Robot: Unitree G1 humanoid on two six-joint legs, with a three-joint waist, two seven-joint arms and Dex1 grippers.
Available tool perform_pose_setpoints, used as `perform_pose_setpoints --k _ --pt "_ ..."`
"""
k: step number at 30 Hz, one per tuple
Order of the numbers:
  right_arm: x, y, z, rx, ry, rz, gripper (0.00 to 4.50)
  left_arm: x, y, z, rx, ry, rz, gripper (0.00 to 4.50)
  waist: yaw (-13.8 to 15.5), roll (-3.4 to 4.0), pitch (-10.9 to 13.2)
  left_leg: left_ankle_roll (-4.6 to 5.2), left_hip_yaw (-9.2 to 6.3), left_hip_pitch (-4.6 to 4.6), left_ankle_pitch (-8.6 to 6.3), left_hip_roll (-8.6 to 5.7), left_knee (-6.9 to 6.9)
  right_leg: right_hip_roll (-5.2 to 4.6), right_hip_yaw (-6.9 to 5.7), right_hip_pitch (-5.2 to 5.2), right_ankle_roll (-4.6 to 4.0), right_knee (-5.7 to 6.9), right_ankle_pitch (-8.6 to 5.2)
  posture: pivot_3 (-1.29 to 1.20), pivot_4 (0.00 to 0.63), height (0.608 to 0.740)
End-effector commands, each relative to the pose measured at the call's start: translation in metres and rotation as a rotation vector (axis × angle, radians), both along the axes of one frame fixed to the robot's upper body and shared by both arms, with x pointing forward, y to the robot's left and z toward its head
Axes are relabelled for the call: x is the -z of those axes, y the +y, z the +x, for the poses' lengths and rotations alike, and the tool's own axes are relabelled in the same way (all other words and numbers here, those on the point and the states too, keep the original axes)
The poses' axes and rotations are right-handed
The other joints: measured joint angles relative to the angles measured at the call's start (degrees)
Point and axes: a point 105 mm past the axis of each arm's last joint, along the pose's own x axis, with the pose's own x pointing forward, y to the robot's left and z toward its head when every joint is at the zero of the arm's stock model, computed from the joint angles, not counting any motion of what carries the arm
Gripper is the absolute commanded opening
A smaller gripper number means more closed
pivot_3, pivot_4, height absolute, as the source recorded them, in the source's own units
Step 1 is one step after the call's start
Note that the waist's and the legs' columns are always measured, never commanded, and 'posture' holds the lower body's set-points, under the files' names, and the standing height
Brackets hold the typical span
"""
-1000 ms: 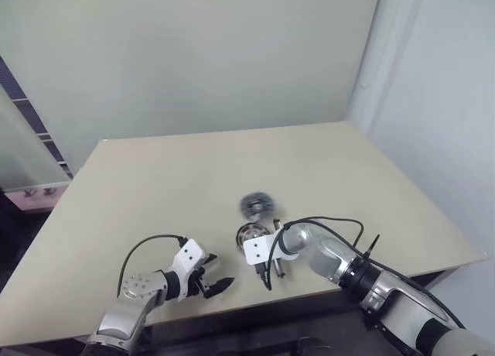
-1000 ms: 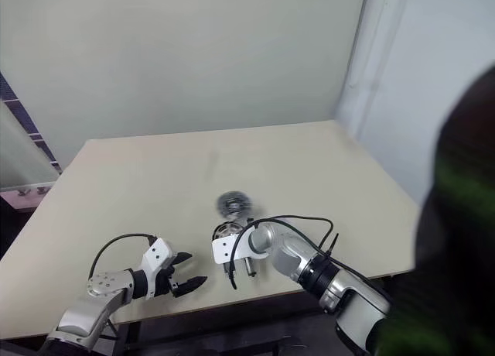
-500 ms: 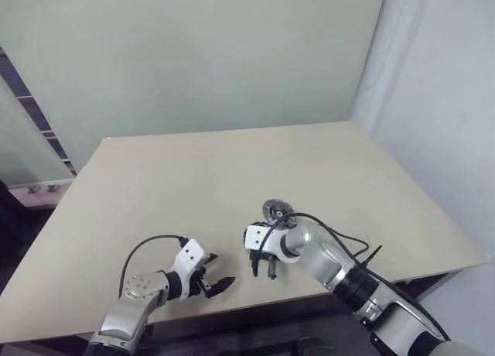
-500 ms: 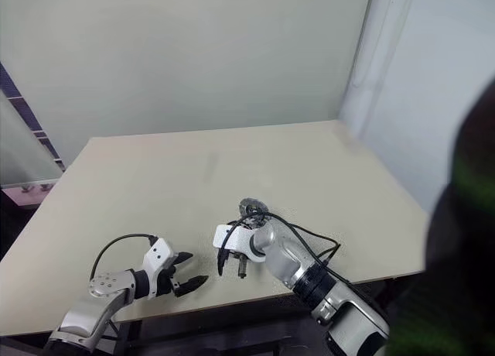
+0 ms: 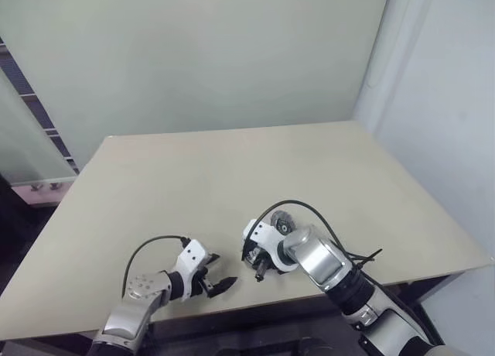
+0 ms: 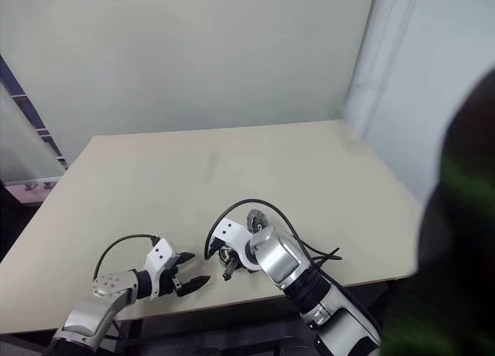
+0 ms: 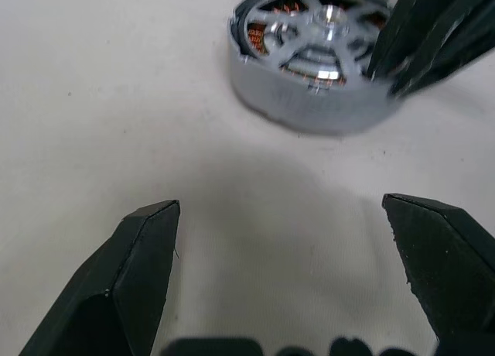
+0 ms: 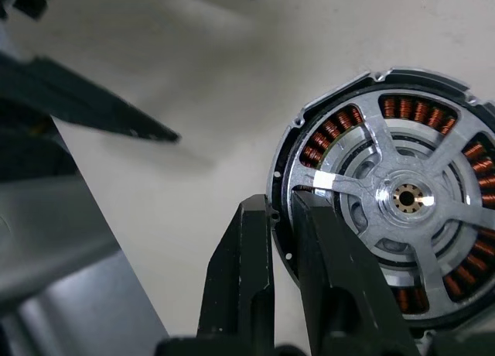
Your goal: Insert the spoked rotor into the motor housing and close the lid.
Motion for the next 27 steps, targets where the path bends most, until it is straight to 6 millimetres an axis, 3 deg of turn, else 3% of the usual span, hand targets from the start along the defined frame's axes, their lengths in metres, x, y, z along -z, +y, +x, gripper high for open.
perform_pose_setpoints --k 1,10,22,23,27 --pt "-0.011 0.012 0.004 0.023 0.003 0.072 0.09 -0.01 -0.004 0.007 0.02 -0.048 -0.001 4.5 -0.09 0.0 0.0 0.0 0.0 0.0 0.0 0.0 0.0 0.0 0.0 -0.01 0.0 0.0 0.0 0.0 0.0 0.74" --pt "-0.014 0.015 0.009 0.047 -0.048 0.102 0.09 -0.008 0.0 0.003 0.012 -0.046 0.008 4.5 -0.12 0.0 0.0 0.0 0.03 0.03 0.01 0.03 0.03 0.0 0.0 -0.04 0.0 0.07 0.0 0.0 0.0 0.74" --pt "-0.033 0.016 0.011 -0.014 -0.148 0.116 4.26 -0.013 0.002 0.007 0.006 -0.054 0.012 4.5 -0.03 0.01 0.0 0.0 0.03 -0.06 0.0 0.02 0.03 0.0 0.0 -0.1 0.0 0.05 0.0 0.0 0.0 0.74" --pt "-0.042 0.016 0.015 -0.013 -0.177 0.129 4.47 -0.013 0.002 0.008 0.005 -0.056 0.012 4.5 -0.03 0.01 0.01 0.0 0.03 -0.06 0.0 0.02 0.03 0.0 0.0 -0.11 0.0 0.05 0.0 0.0 0.0 0.74" --pt "-0.082 0.012 0.033 0.02 -0.315 0.229 4.47 -0.016 0.003 0.01 -0.001 -0.061 0.009 4.5 -0.02 0.01 0.0 0.0 0.04 -0.06 0.01 0.03 0.03 0.0 -0.01 -0.15 0.0 0.08 0.0 0.0 0.0 0.74"
